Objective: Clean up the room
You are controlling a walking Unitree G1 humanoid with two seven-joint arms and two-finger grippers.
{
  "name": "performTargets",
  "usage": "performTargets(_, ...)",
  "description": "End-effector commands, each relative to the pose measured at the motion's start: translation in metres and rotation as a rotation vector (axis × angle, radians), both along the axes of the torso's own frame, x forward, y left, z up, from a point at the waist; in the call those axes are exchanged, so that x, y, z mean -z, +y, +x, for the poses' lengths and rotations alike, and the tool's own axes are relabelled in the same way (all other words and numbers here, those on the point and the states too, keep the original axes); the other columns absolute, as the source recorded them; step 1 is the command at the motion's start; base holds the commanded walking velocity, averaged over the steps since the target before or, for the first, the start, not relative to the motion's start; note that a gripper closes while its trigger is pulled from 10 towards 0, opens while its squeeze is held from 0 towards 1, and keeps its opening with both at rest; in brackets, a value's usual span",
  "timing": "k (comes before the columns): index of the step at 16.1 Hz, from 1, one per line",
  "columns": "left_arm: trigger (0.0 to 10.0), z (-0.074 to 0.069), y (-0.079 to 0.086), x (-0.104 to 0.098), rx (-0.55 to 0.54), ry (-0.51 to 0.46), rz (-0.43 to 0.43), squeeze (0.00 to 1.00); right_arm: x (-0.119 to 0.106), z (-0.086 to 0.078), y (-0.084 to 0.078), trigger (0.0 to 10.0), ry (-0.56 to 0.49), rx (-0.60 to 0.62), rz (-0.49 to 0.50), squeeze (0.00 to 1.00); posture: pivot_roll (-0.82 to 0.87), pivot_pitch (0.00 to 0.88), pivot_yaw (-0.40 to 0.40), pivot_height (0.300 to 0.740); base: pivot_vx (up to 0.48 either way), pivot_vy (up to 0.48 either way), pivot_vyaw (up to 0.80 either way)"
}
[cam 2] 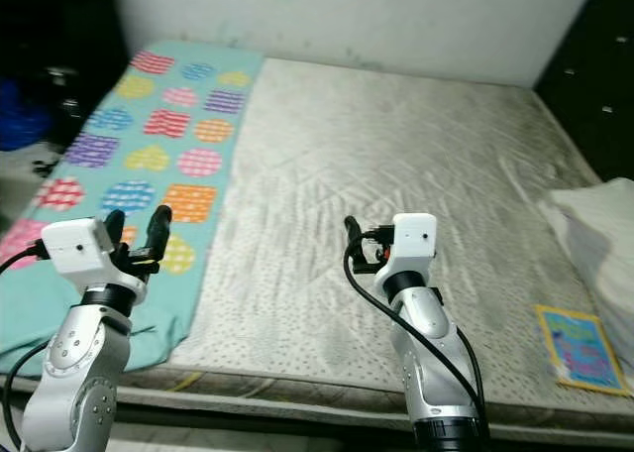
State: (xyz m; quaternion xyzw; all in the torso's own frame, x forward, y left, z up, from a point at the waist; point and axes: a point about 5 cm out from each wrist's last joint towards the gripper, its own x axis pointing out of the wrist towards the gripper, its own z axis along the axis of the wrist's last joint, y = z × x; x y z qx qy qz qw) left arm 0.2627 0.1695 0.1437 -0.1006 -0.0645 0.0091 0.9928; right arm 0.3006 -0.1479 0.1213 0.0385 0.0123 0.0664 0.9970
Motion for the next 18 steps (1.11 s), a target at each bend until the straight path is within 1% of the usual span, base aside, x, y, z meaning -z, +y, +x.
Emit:
performTargets(1,10.0,-0.0006,-0.0019,0.0012,0.004,0.012,-0.001,0.00,-0.0030,-0.0004,-0.0049,10.0,-0.011,0.016,-0.004,0.00,-0.02,0.074,-0.068,0.740,0.000,0.000,0.00)
performTargets(15,10.0,-0.0006,-0.0019,0.0012,0.004,0.012,-0.001,0.00,-0.0030,-0.0004,-0.0049,10.0,-0.011,0.016,-0.004,0.00,-0.02,0.074,-0.068,0.740,0.000,0.000,0.00)
performTargets(16,10.0,0.0001,-0.0027,0.0017,0.008,0.014,-0.001,0.00,-0.0025,0.0005,-0.0048,10.0,-0.009,0.014,-0.004,0.00,-0.02,0.060,-0.070,0.740,0.000,0.000,0.00)
performTargets(18,10.0,0.0010,-0.0037,0.0013,0.008,0.009,0.007,0.00,-0.0021,0.0022,-0.0041,10.0,-0.011,0.010,-0.009,0.00,-0.02,0.060,-0.069,0.740,0.000,0.000,0.00)
